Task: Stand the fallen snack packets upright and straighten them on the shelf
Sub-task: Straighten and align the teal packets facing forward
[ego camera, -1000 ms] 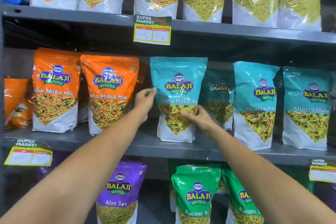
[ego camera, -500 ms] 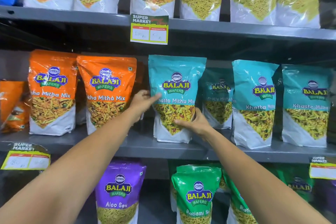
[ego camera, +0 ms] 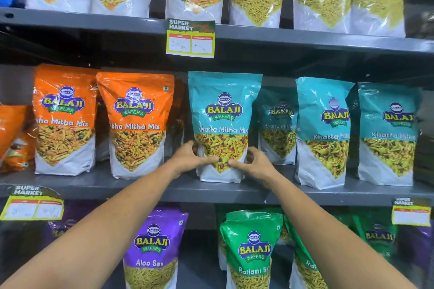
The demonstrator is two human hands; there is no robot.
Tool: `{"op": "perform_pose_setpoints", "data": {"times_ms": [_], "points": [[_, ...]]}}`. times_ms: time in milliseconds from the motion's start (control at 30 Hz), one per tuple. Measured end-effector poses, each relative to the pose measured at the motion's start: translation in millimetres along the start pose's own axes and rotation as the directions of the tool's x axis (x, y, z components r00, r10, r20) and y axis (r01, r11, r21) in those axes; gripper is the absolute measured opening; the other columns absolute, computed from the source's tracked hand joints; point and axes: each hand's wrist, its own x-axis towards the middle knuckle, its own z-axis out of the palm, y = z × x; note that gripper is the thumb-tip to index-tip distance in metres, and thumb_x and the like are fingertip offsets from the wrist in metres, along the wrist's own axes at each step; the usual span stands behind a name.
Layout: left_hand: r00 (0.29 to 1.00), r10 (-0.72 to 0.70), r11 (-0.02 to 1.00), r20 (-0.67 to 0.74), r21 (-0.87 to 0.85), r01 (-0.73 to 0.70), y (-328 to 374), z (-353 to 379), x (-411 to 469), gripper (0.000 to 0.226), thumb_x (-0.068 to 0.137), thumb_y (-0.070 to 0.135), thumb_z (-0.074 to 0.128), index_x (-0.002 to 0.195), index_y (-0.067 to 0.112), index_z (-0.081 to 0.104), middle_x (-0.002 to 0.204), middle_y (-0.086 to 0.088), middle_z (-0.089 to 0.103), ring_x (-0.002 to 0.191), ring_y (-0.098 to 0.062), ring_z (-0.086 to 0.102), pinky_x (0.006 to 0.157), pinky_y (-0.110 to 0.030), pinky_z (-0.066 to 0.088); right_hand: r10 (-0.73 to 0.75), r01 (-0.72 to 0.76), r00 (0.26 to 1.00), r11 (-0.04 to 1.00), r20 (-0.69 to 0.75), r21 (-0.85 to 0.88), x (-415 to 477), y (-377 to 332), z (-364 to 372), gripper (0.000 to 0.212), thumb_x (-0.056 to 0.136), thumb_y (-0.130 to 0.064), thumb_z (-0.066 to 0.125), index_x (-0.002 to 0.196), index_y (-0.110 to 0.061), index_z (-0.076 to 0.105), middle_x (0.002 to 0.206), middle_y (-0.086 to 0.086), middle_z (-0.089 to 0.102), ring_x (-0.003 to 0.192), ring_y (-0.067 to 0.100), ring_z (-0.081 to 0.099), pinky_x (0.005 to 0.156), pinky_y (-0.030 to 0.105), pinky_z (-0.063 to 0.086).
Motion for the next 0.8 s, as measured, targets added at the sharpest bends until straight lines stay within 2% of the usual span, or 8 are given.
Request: {"op": "perform_pose_setpoints", "data": {"times_ms": [67, 133, 200, 367, 467, 533, 667, 800], "points": [[0.975, 0.047, 0.998, -0.217, 0.039, -0.040, 0.1, 2.5, -6.2, 0.104, 0.030, 0.072, 0.080, 0.113, 0.019, 0.045, 0.114, -0.002, 0.059, 0.104, -0.019, 0.058, 0.087, -0.034, 0.051, -0.058, 0.039, 0.992, 0.986, -0.114, -0.160, -7.9, -1.1, 0.0, 0.066, 0.060, -0.044, 0.085, 0.109, -0.014, 0.053, 0.101, -0.002, 0.065, 0.090, 0.012, 0.063, 0.077, 0.023, 0.053], [0.871, 0.194, 0.981, -0.451, 0.112, -0.161, 1.5, 5.4, -13.2, 0.087, 0.036, 0.070, 0.080, 0.096, 0.022, 0.040, 0.093, 0.002, 0.052, 0.084, -0.016, 0.052, 0.068, -0.029, 0.045, -0.163, 0.097, 0.961, 0.955, -0.225, -0.280, -17.8, 0.1, -2.8, 0.060, 0.061, -0.044, 0.084, 0.104, -0.012, 0.056, 0.091, 0.002, 0.066, 0.079, 0.016, 0.063, 0.071, 0.027, 0.054], [0.765, 0.359, 0.933, -0.535, 0.206, -0.294, 5.0, 10.7, -22.3, 0.072, 0.047, 0.063, 0.081, 0.085, 0.022, 0.036, 0.079, 0.006, 0.044, 0.072, -0.015, 0.043, 0.058, -0.027, 0.035, -0.255, 0.135, 0.918, 0.921, -0.305, -0.364, -29.5, 3.9, -9.3, 0.048, 0.068, -0.038, 0.081, 0.100, -0.012, 0.056, 0.087, 0.005, 0.065, 0.075, 0.021, 0.061, 0.070, 0.032, 0.052], [0.635, 0.636, 0.769, -0.438, 0.419, -0.482, 39.2, 54.4, -48.9, 0.043, 0.067, 0.041, 0.073, 0.078, 0.020, 0.037, 0.075, 0.004, 0.045, 0.070, -0.022, 0.046, 0.061, -0.032, 0.035, -0.535, 0.167, 0.756, 0.715, -0.378, -0.678, -60.2, 18.2, -50.2, 0.012, 0.080, -0.023, 0.069, 0.079, -0.015, 0.060, 0.084, 0.005, 0.060, 0.081, 0.026, 0.058, 0.064, 0.029, 0.038], [0.641, 0.664, 0.748, -0.386, 0.372, -0.550, 68.7, 96.3, -55.2, 0.036, 0.070, 0.037, 0.071, 0.080, 0.018, 0.042, 0.077, 0.003, 0.045, 0.072, -0.020, 0.044, 0.065, -0.034, 0.036, -0.692, 0.144, 0.573, 0.613, -0.440, -0.776, -75.5, 25.6, -91.9, 0.012, 0.078, -0.020, 0.070, 0.075, -0.011, 0.062, 0.085, 0.011, 0.062, 0.082, 0.030, 0.056, 0.070, 0.037, 0.043], [0.683, 0.642, 0.767, -0.349, 0.308, -0.563, 88.9, 132.7, -54.0, 0.041, 0.071, 0.042, 0.071, 0.087, 0.014, 0.045, 0.084, 0.002, 0.047, 0.077, -0.019, 0.046, 0.067, -0.031, 0.036, -0.708, 0.132, 0.487, 0.638, -0.511, -0.759, -80.4, 32.4, -128.7, 0.014, 0.081, -0.019, 0.068, 0.082, -0.007, 0.061, 0.091, 0.017, 0.060, 0.088, 0.030, 0.053, 0.077, 0.039, 0.043], [0.867, 0.437, 0.899, -0.238, 0.097, -0.426, 124.9, 200.7, -45.9, 0.073, 0.066, 0.058, 0.072, 0.114, 0.012, 0.043, 0.108, -0.003, 0.049, 0.100, -0.021, 0.050, 0.079, -0.030, 0.038, -0.414, 0.121, 0.631, 0.888, -0.656, -0.444, -72.5, 45.6, -188.2, 0.029, 0.087, -0.021, 0.063, 0.104, -0.001, 0.052, 0.106, 0.021, 0.056, 0.100, 0.036, 0.052, 0.085, 0.037, 0.039], [0.957, 0.240, 0.970, -0.164, -0.006, -0.245, 149.6, 247.5, -33.4, 0.084, 0.066, 0.057, 0.074, 0.124, 0.010, 0.035, 0.125, -0.012, 0.051, 0.113, -0.027, 0.051, 0.083, -0.035, 0.044, -0.089, 0.040, 0.833, 0.994, -0.547, -0.100, -57.9, 61.1, -219.0, 0.047, 0.093, -0.030, 0.055, 0.130, -0.003, 0.044, 0.133, 0.016, 0.051, 0.122, 0.028, 0.049, 0.085, 0.017, 0.033]]}}
